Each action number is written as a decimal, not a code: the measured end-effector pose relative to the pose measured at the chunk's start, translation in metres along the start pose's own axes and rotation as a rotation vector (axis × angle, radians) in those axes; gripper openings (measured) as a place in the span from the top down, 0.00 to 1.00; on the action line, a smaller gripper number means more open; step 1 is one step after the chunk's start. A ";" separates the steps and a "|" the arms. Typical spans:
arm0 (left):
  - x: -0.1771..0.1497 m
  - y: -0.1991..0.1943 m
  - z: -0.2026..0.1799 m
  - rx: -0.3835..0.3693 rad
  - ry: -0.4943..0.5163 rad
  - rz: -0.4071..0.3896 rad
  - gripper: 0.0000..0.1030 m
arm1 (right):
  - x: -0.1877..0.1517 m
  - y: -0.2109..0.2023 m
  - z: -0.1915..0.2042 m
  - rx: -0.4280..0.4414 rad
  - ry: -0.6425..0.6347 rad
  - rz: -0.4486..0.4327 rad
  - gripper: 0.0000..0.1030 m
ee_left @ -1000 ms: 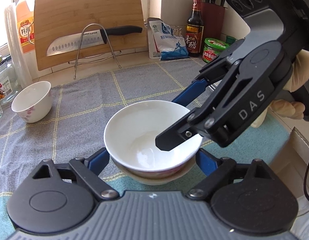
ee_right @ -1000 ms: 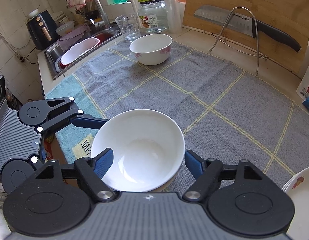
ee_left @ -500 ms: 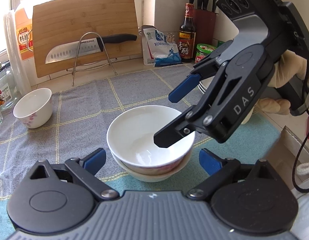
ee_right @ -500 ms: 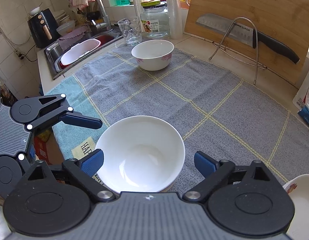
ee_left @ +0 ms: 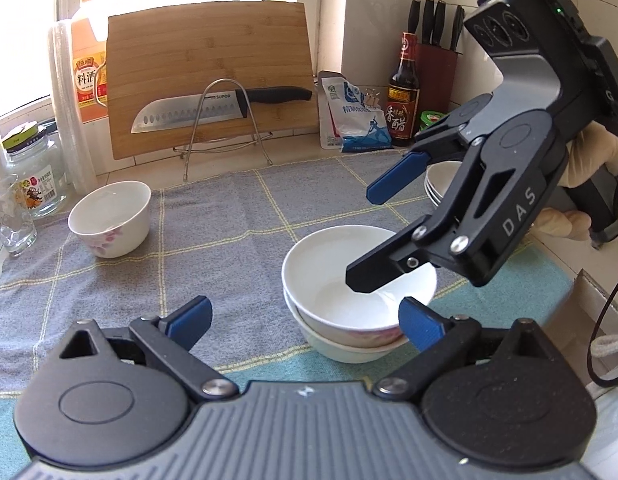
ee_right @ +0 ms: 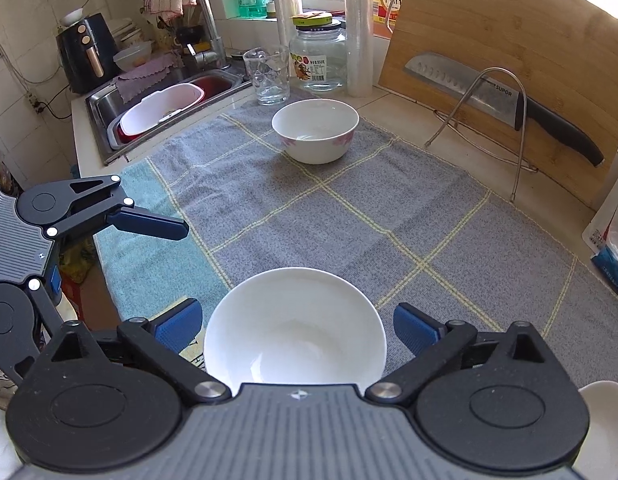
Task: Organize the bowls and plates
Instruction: 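Open the right tool and withdraw it from the stacked bowls, then move the open right tool to the last pink-flowered bowl and grasp its rim, then lift the bowl with the right tool and carry it toward the nested bowls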
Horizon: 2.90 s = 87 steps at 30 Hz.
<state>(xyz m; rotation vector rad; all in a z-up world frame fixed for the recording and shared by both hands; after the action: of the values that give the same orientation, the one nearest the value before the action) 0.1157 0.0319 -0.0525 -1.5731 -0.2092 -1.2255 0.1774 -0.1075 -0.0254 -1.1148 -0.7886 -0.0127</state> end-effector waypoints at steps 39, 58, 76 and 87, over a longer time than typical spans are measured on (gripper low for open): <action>-0.011 0.064 0.158 0.254 -0.047 -0.036 0.03 | 0.132 0.074 0.028 -0.107 -0.058 -0.053 0.00; -0.003 0.117 0.183 0.216 -0.096 -0.034 0.03 | 0.194 0.169 -0.006 0.004 0.042 0.079 0.04; 0.003 0.132 0.185 0.195 -0.069 -0.035 0.06 | 0.201 0.206 -0.018 0.065 0.114 0.124 0.24; 0.005 0.134 0.188 0.190 -0.074 -0.053 0.07 | 0.199 0.208 -0.022 0.082 0.140 0.123 0.29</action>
<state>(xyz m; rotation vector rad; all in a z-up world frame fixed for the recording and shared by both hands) 0.3183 0.1258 -0.1110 -1.4562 -0.4053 -1.1537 0.4161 0.0456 -0.0815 -1.0705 -0.5897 0.0442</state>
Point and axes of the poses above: each gripper's, at about its wrist camera, not at the fingertips, and y roughly the way its jaws point, z to its left, x to its top, the point moved 3 cm from there along y, roughly the way its jaws point, and after that the axes turned 10 degrees about y, right-handed, at the moved point
